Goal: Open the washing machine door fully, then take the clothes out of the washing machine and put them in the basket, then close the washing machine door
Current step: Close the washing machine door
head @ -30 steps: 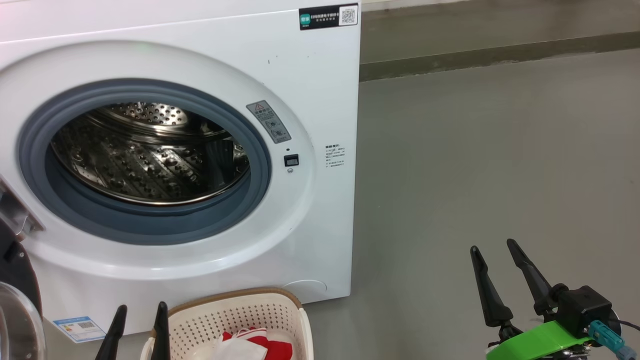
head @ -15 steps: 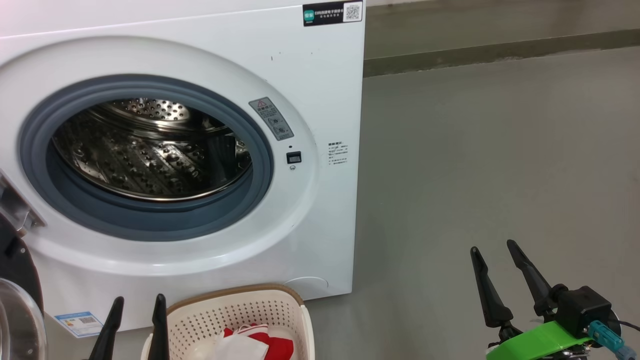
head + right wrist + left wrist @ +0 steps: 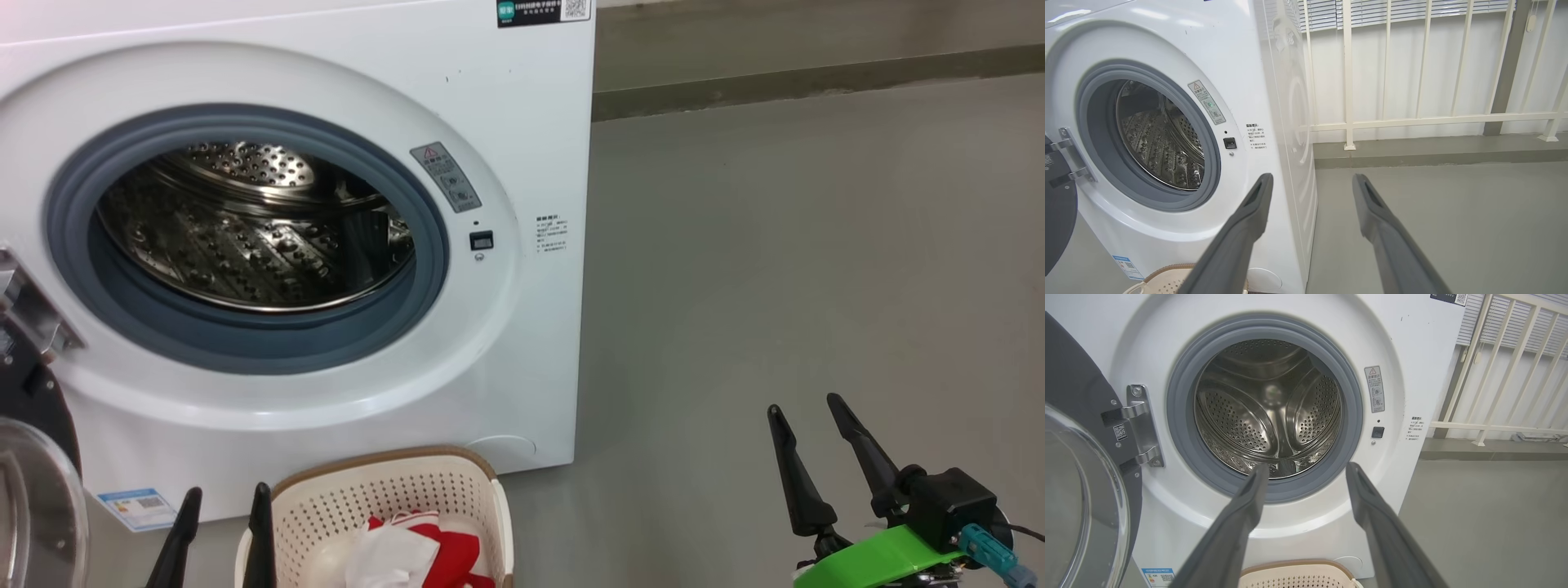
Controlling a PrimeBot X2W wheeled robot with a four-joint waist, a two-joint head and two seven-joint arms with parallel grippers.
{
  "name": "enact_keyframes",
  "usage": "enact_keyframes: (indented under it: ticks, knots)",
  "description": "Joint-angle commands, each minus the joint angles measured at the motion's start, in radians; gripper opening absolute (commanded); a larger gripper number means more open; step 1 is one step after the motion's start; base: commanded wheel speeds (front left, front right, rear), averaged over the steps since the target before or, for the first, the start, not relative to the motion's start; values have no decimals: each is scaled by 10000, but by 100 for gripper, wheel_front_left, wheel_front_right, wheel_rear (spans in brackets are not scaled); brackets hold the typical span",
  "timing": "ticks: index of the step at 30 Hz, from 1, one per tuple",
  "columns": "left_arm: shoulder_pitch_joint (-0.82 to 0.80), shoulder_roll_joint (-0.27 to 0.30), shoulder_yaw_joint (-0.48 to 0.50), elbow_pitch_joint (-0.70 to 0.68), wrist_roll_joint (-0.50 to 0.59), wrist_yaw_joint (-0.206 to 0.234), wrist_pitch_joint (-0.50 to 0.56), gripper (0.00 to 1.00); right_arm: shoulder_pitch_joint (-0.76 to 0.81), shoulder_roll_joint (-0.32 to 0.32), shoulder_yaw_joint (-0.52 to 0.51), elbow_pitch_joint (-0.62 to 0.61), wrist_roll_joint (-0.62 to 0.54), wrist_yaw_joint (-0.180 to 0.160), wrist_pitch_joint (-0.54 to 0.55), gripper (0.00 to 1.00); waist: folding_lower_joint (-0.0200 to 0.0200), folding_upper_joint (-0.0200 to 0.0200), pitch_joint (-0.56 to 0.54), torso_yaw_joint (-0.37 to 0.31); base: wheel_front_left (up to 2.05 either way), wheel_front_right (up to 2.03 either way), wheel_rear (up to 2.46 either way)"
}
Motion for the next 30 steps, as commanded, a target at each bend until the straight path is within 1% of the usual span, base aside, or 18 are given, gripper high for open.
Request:
enact_keyframes:
  ticks: [1,7,13,17,25,30]
  knots:
    - [-153,32,311,-183,85,15,-118,100,-216,-108,190,-206,-13,50,-65,100,0,-1,-8,0,-185,185,0]
    - [-182,31,326,-239,16,-52,-118,100,-209,-126,201,-186,26,50,-65,100,0,-1,-18,21,-193,193,0]
    - [-149,30,340,-235,50,-112,-118,100,-201,-145,227,-164,62,50,-65,100,0,-1,-13,39,-121,121,0]
    - [-149,30,383,-200,150,-86,-118,100,-187,-157,232,-160,75,50,-65,100,0,-1,-7,63,-51,51,0]
    - [-196,27,432,-242,249,2,-118,100,-174,-182,229,-169,93,50,-65,100,0,-1,3,164,-2,2,0]
    - [-208,26,461,-254,282,87,-118,100,-130,-172,249,-182,92,50,-65,100,0,-1,9,365,0,0,0]
